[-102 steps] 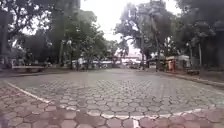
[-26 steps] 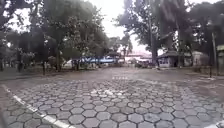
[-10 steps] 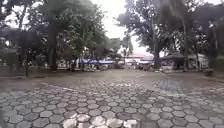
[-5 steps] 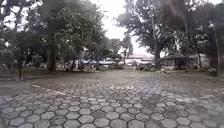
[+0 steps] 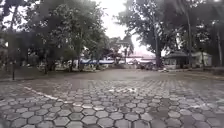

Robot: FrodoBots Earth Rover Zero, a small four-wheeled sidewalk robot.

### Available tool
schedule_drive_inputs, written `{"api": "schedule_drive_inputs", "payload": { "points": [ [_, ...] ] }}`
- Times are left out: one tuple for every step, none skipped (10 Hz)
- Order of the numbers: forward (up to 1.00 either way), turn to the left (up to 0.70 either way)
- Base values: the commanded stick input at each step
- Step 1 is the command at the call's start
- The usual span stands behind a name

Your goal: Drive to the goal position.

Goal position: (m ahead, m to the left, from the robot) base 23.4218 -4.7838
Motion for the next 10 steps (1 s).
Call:
{"api": "schedule_drive_inputs", "payload": {
  "points": [
    [0.70, 0.00],
    [0.70, 0.00],
    [0.70, 0.00],
    [0.70, 0.00],
    [0.70, 0.00],
    [0.70, 0.00],
    [0.70, 0.00],
    [0.70, 0.00],
    [0.70, 0.00],
    [0.70, 0.00]
  ]
}}
